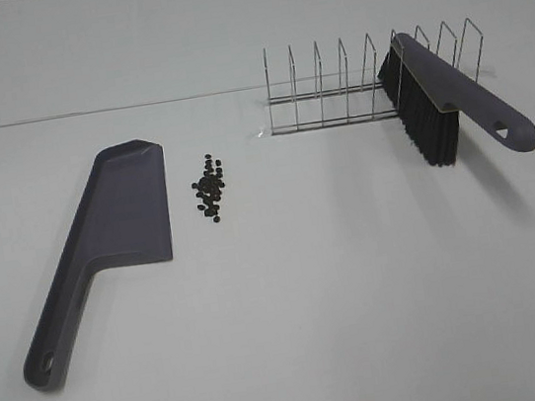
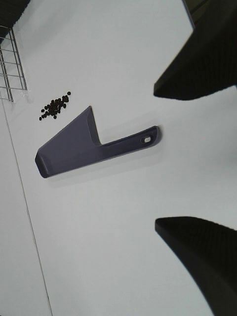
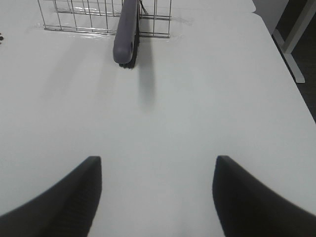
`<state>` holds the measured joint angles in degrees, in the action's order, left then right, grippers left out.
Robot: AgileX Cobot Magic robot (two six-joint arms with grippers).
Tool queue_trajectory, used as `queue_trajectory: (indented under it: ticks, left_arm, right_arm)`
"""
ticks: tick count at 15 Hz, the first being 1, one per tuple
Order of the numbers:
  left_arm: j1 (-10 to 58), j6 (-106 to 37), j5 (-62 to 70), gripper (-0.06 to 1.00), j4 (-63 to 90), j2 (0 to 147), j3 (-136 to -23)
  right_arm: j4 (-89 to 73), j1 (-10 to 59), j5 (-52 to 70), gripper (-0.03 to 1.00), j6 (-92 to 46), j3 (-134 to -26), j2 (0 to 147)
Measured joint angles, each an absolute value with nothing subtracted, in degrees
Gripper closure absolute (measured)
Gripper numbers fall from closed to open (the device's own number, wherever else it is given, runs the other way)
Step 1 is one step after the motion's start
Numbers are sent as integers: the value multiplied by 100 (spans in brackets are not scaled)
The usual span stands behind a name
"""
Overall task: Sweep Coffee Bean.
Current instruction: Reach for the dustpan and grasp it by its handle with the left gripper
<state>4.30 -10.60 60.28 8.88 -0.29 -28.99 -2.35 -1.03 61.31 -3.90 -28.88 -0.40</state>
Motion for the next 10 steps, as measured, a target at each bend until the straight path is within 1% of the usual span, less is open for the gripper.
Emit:
queue_trajectory:
  ticks: [10]
  left_arm:
    - [430,-1060,6028,30,888,-29,-2899]
  right_arm:
    - [-235,-103,6131,35,-390,-2888,-40]
